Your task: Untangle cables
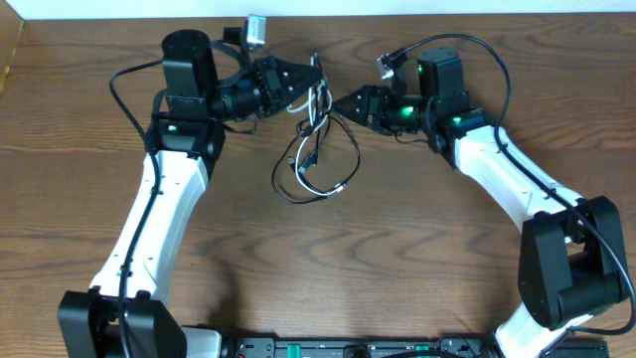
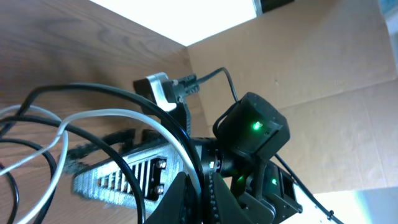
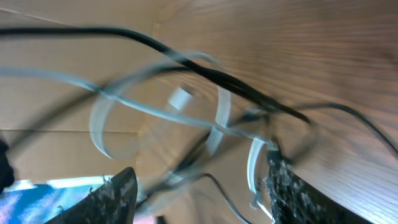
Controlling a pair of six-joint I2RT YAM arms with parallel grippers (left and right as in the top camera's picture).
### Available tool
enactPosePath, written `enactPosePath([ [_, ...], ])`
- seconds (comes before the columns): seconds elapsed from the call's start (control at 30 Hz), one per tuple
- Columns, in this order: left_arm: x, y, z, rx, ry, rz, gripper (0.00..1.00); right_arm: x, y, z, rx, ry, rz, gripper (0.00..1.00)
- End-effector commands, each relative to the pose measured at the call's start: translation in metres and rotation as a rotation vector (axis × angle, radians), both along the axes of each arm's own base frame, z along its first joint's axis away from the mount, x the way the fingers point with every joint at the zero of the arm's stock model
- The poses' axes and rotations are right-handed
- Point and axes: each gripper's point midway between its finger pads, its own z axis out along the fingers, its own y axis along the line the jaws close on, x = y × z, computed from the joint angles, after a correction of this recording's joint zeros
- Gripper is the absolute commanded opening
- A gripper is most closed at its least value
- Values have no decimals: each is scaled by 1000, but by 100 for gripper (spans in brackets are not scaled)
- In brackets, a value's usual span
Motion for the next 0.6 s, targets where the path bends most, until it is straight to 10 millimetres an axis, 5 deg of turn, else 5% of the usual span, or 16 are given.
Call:
enactPosePath([
  [0.0,-4,-11,12,17,-72,-19,7,-10,13,5,39,64,26,64],
  [0.13,-4,-20,10,30,-74,-11,8,-15,24,-22,8,131,38,58],
  [0.27,-4,-21,10,32,-74,-9,7,-24,31,-65,-36,260,47,33],
  [0.4,10,-8,7,56,-82,76,8,-30,14,-103,-123,332,39,3],
  [0.57,29,24,15,58,-124,172,7,-22,-33,-129,-269,320,-23,1],
])
